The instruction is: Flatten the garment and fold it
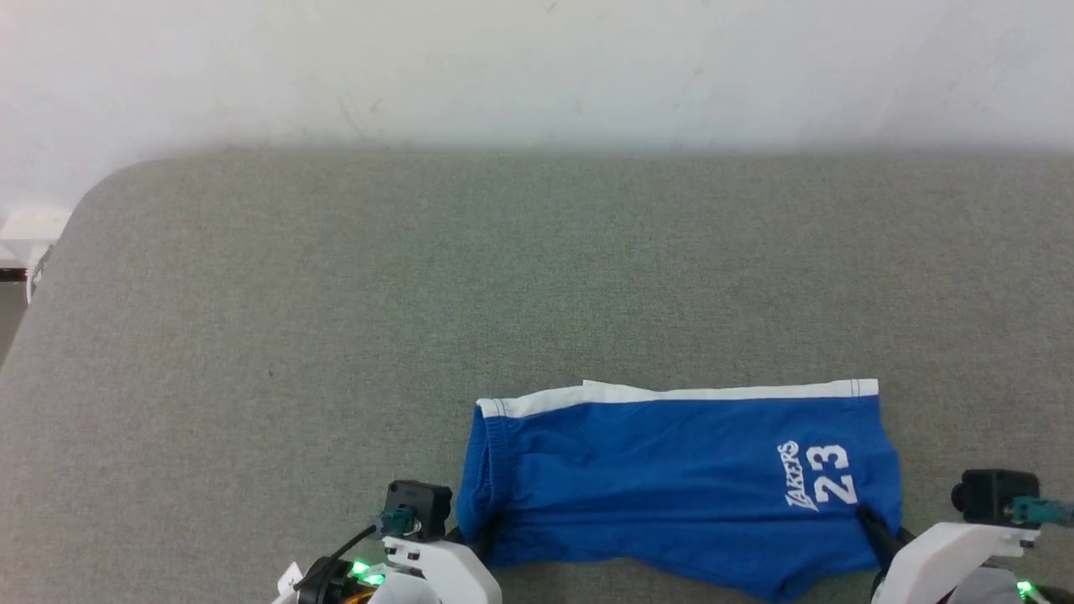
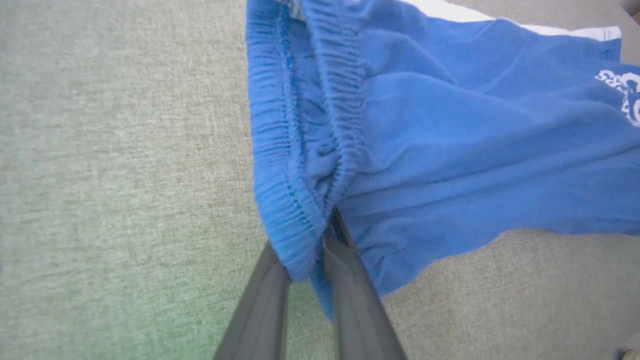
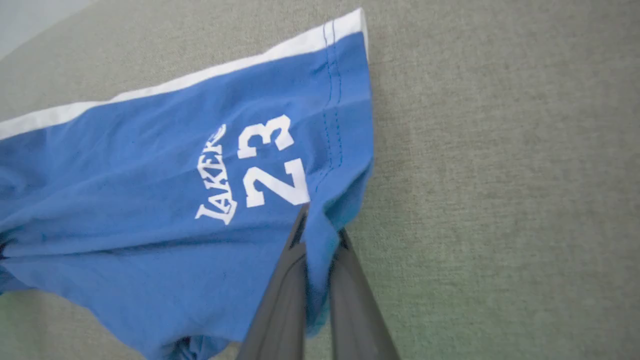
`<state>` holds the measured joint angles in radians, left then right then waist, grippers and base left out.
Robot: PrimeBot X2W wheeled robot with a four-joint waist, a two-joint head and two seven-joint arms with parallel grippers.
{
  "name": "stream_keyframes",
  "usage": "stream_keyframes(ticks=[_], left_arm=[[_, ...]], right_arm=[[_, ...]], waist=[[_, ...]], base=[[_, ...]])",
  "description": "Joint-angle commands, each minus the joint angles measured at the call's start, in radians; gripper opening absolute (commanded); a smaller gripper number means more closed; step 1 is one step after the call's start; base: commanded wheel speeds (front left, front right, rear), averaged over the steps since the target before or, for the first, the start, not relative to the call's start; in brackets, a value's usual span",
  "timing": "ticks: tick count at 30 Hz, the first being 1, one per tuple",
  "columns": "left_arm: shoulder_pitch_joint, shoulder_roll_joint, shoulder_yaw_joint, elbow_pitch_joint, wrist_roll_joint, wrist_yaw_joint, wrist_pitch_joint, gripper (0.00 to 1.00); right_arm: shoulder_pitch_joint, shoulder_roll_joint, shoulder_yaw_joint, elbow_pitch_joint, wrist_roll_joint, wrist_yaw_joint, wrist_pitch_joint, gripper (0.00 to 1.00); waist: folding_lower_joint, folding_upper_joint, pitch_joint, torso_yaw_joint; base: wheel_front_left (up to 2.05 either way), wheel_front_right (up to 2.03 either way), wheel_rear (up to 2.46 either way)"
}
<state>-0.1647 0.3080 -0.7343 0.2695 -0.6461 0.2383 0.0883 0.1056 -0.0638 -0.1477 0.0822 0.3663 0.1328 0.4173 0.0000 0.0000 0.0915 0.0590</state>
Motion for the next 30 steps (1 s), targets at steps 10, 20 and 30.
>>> stream_keyframes(ticks=[10,20,30], left_arm=[[-0.003,-0.002,-0.004,0.067,-0.024,-0.016,0.005,0.0],[0.022,0.006,0.019,0.056,-0.031,-0.012,-0.073,1.0],[0.08,0.076,0.105,-0.125,0.007,-0.009,-0.304,1.0]], right_arm=[[-0.069,-0.027,0.021,0.171,-0.042,-0.002,-0.082,0.0],[-0.051,-0.07,0.024,0.118,-0.085,-0.002,-0.151,1.0],[0.023,-0.134,0.04,-0.091,-0.17,-0.002,-0.222,1.0]], waist=[[0.0,0.0,0.004,0.017],[0.0,0.0,-0.073,0.033],[0.0,0.0,-0.112,0.051]], base=[[0.0,0.0,0.0],[0.0,0.0,0.0],[0.0,0.0,0.0]])
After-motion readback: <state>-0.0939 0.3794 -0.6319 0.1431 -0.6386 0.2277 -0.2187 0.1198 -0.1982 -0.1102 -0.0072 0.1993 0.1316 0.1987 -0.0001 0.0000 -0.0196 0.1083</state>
